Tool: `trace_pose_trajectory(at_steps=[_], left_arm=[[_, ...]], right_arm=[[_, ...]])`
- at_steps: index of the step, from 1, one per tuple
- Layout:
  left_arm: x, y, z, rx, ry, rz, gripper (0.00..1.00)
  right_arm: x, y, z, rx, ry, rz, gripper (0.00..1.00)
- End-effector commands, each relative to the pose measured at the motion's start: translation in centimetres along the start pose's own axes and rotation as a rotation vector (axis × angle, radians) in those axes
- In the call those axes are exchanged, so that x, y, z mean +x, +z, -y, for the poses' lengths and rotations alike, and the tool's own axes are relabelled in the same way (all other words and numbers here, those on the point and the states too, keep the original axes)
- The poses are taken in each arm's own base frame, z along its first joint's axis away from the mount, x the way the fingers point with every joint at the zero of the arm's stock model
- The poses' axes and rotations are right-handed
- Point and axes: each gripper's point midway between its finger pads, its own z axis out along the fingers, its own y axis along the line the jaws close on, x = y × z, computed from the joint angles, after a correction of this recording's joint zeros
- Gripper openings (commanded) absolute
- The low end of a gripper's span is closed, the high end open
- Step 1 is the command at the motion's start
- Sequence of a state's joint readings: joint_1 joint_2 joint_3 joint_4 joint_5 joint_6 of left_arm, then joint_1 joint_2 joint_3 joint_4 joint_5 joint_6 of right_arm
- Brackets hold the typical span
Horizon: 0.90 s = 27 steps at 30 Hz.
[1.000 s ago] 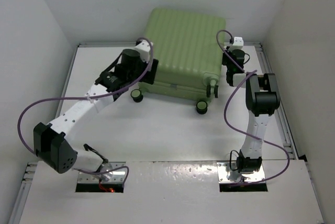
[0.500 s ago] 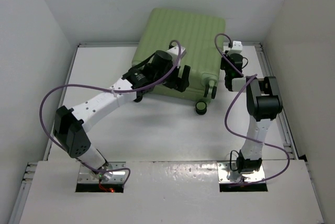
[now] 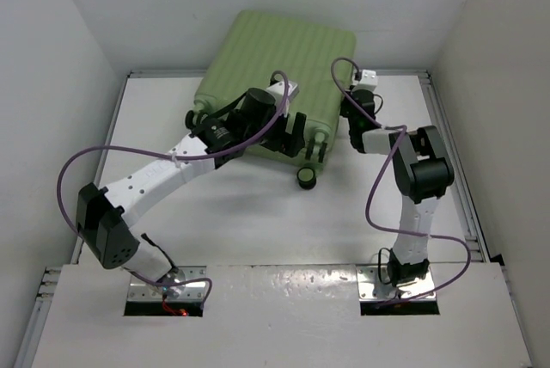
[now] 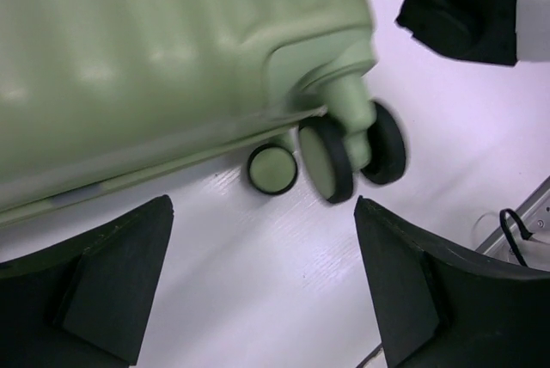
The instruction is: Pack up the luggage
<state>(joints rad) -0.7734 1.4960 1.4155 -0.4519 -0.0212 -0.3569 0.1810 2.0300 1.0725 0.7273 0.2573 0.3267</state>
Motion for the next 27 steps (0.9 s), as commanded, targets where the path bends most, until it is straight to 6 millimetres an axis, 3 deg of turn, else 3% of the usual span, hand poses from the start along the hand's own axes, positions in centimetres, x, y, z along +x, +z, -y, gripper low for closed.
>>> trace_pose_trajectory(at_steps=[1, 3, 4, 7, 8, 13, 18, 22, 23, 25, 27], left_arm=[[-1.7, -1.4, 0.9, 0.028, -0.014, 0.051, 0.92], [-2.2, -1.0, 1.5, 0.037, -0.019, 0.055, 0.92], [-1.5, -0.1, 1.7, 0.029, -0.013, 0.027, 0.92], [-1.1, 1.1, 0.8, -0.031, -0.011, -0.019, 0.92], [0.1, 2.4, 0.3, -0.057, -0.007, -0.065, 0.92], [1.4, 3.4, 0.7, -0.068, 0.015, -0.127, 0.92], [3.1, 4.3, -1.7, -0.21, 0.054, -0.17, 0.88], [3.9, 4.7, -2.8, -0.261, 0.065, -0.195, 0.66], [4.3, 4.7, -2.9, -0.264, 0.067, -0.204, 0.47], [4.3, 4.5, -3.4, -0.269, 0.081, -0.206, 0.24], [5.8, 3.8, -4.2, -0.272, 0.145, -0.249, 0.0]], right_arm=[[0.6, -2.8, -13.9, -0.336, 0.046, -0.027, 0.0], [0.7, -3.2, -14.6, -0.341, 0.048, -0.03, 0.0], [0.7, -3.4, -15.0, -0.347, 0.047, -0.03, 0.0], [0.8, -3.8, -15.5, -0.352, 0.044, -0.03, 0.0], [0.8, -3.8, -15.3, -0.346, 0.046, -0.029, 0.0], [0.4, -3.9, -14.3, -0.333, 0.041, -0.024, 0.0], [0.1, -3.8, -13.1, -0.317, 0.037, -0.021, 0.0], [0.0, -3.7, -12.2, -0.306, 0.03, -0.019, 0.0], [0.2, -3.8, -11.9, -0.304, 0.025, -0.024, 0.0], [0.0, -3.8, -11.4, -0.296, 0.019, -0.022, 0.0], [0.1, -4.2, -10.4, -0.283, 0.015, -0.025, 0.0]])
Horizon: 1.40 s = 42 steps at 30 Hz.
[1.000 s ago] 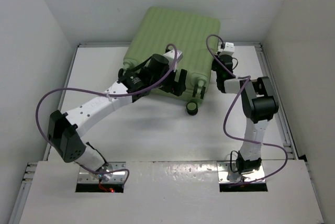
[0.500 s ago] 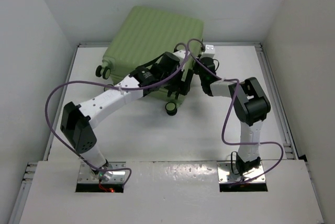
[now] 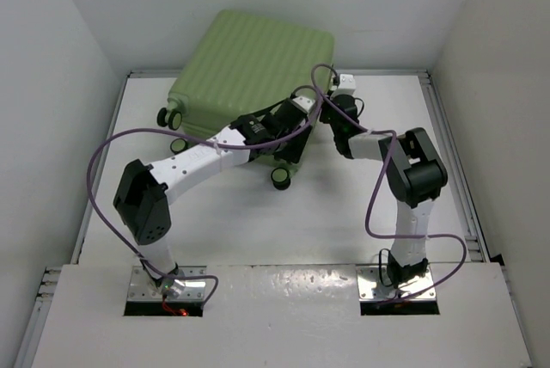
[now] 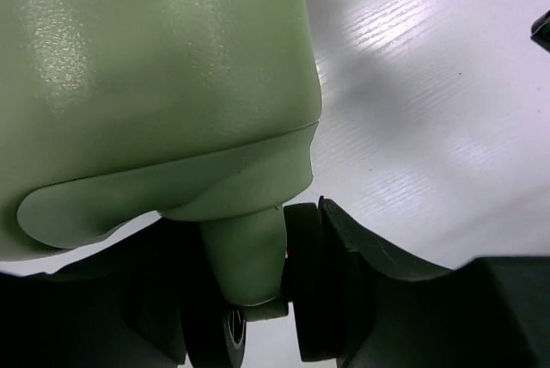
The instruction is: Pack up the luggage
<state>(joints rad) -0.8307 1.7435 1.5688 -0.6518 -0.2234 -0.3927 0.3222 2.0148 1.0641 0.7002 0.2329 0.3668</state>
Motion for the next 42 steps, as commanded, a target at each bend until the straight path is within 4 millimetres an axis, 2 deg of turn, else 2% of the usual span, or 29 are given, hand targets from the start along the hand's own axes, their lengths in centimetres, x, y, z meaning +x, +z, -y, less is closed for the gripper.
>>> trace_pose_trajectory(at_steps=[1, 2, 4, 6, 7, 8, 9, 14, 16, 17, 19, 20, 23, 24, 25, 28, 30, 32, 37, 38, 42], left_arm=[[0.3, -1.0, -2.1, -0.048, 0.102, 0.007, 0.0], [1.6, -1.0, -2.6, -0.054, 0.126, -0.018, 0.0], [2.8, -2.2, -3.4, -0.055, 0.171, -0.022, 0.0], [3.4, -3.1, -4.6, -0.072, 0.206, -0.02, 0.0], [3.8, -3.6, -4.9, -0.072, 0.223, -0.02, 0.0], [5.3, -3.7, -5.7, -0.07, 0.267, -0.048, 0.0], [5.1, -4.9, -6.0, -0.065, 0.279, -0.021, 0.0], [7.3, -7.1, -6.7, 0.005, 0.388, -0.002, 0.0], [8.8, -7.6, -6.7, 0.054, 0.472, -0.011, 0.0], [8.4, -8.9, -6.7, 0.073, 0.495, 0.041, 0.0], [9.6, -9.3, -7.3, 0.092, 0.592, 0.055, 0.0], [9.5, -10.6, -7.2, 0.12, 0.623, 0.104, 0.0], [11.3, -11.0, -7.9, 0.153, 0.755, 0.131, 0.0], [11.3, -11.8, -8.3, 0.148, 0.773, 0.167, 0.0], [12.1, -11.5, -8.8, 0.147, 0.812, 0.162, 0.0], [13.2, -11.1, -9.7, 0.134, 0.841, 0.144, 0.0], [13.3, -10.8, -10.1, 0.122, 0.843, 0.14, 0.0], [13.2, -10.6, -10.9, 0.108, 0.85, 0.139, 0.0], [13.6, -10.0, -11.9, 0.125, 0.865, 0.137, 0.0], [13.8, -9.9, -12.2, 0.122, 0.876, 0.141, 0.0], [14.6, -9.5, -14.7, 0.084, 0.908, 0.118, 0.0]], right_arm=[[-1.5, -1.6, -2.3, -0.121, 0.007, 0.019, 0.0], [-1.4, -2.0, -2.1, -0.124, 0.003, 0.016, 0.0], [-0.5, -2.9, -1.1, -0.121, -0.002, -0.009, 0.0], [-1.1, -4.0, -1.2, -0.141, -0.006, -0.001, 0.0], [-0.7, -4.7, -0.8, -0.139, -0.009, -0.011, 0.0], [-0.6, -5.1, -0.9, -0.153, -0.007, -0.014, 0.0], [-0.2, -6.2, -0.9, -0.167, -0.009, -0.023, 0.0], [0.8, -8.7, -1.7, -0.212, 0.021, -0.049, 0.0], [1.2, -10.1, -1.9, -0.221, 0.038, -0.058, 0.0], [1.5, -11.0, -2.6, -0.252, 0.036, -0.069, 0.0], [2.0, -12.0, -3.0, -0.264, 0.031, -0.078, 0.0], [2.5, -12.5, -3.0, -0.264, 0.025, -0.088, 0.0], [3.5, -12.4, -2.4, -0.236, -0.007, -0.101, 0.0], [3.4, -12.1, -1.8, -0.21, -0.015, -0.092, 0.0], [3.8, -11.7, -1.1, -0.195, -0.022, -0.099, 0.0], [3.0, -10.8, 0.6, -0.161, -0.037, -0.073, 0.0], [2.7, -10.3, 1.9, -0.134, -0.047, -0.066, 0.0], [2.3, -10.0, 2.4, -0.129, -0.045, -0.058, 0.0], [1.2, -9.4, 5.9, -0.065, -0.058, -0.034, 0.0], [1.0, -9.4, 6.1, -0.068, -0.062, -0.03, 0.0], [0.3, -8.9, 8.2, -0.025, -0.064, -0.017, 0.0]])
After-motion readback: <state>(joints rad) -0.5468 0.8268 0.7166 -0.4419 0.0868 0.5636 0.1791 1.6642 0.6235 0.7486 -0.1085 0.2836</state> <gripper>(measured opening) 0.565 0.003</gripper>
